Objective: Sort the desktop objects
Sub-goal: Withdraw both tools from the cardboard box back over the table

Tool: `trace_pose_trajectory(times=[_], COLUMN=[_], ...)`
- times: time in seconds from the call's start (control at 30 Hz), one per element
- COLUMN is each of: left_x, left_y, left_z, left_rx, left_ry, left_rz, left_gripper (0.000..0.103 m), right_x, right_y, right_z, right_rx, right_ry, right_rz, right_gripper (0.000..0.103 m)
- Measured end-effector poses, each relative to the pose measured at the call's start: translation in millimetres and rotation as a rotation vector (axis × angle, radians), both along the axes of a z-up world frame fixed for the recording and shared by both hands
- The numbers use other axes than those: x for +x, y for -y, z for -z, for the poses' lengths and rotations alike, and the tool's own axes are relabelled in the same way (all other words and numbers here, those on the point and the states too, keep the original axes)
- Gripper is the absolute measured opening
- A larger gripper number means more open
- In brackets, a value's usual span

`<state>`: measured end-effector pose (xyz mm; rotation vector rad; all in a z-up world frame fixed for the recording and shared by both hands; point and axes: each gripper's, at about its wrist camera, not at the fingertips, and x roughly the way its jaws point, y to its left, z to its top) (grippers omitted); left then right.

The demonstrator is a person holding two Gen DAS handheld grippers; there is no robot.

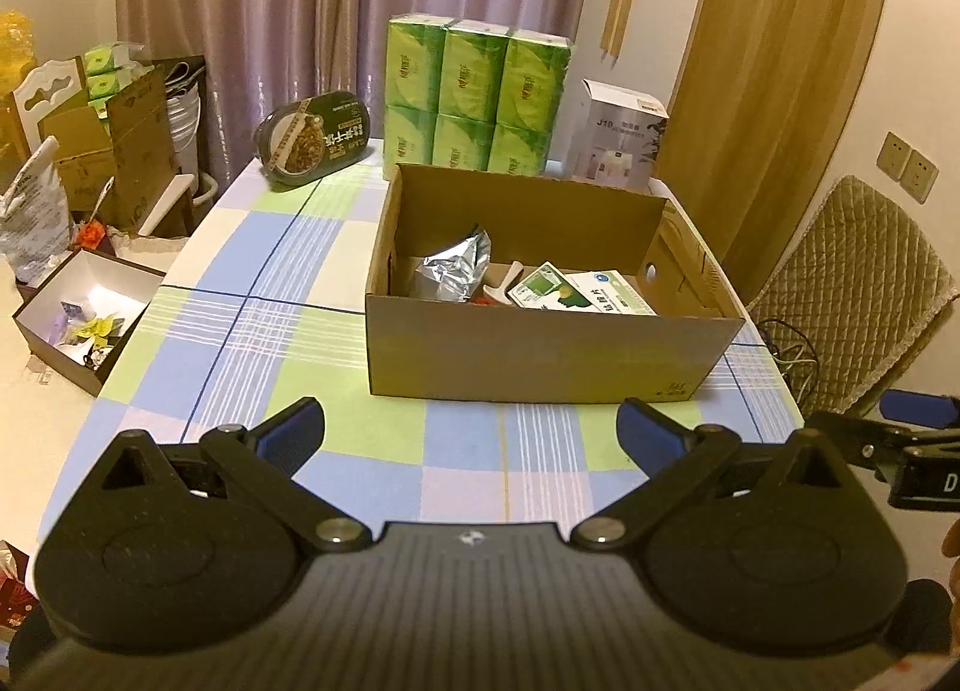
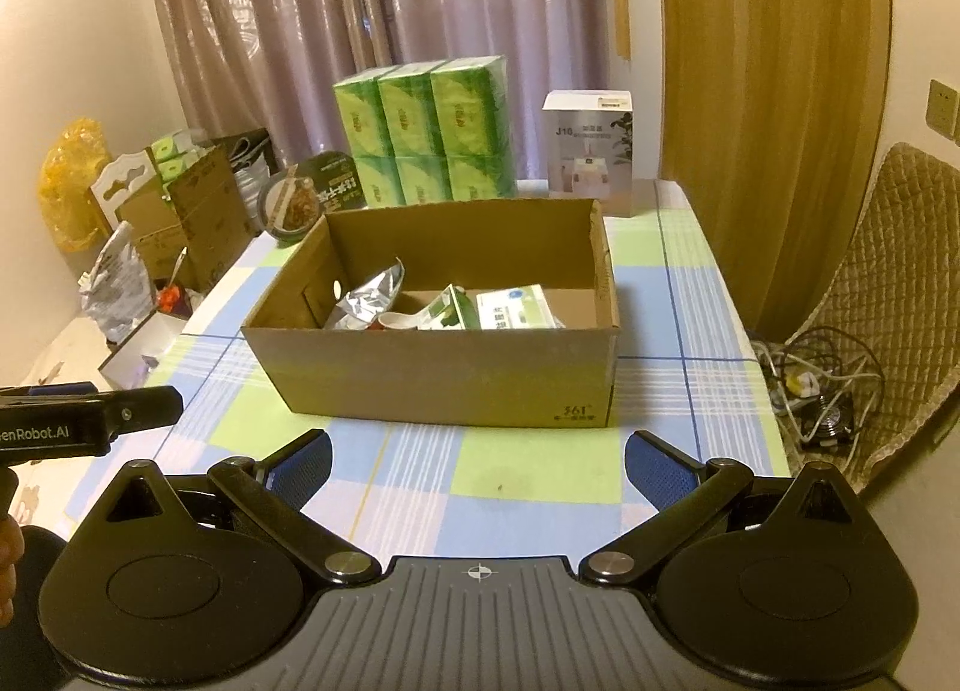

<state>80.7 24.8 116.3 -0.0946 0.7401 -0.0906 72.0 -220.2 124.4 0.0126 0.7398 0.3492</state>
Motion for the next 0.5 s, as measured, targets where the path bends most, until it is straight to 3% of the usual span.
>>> trace_pose_trajectory(times=[0.5], left_x=[1.4], left_y=[3.6], left_z=[2.9], left_rx=[0.013], left_ry=[-0.015], left_rz=[0.007], left_gripper=[0.102], right_x=[-1.2], right_y=[2.1], right_z=[3.2], right_rx=[-0.004], right_ry=[-0.008], right_rz=[0.008], right_gripper=[0.101])
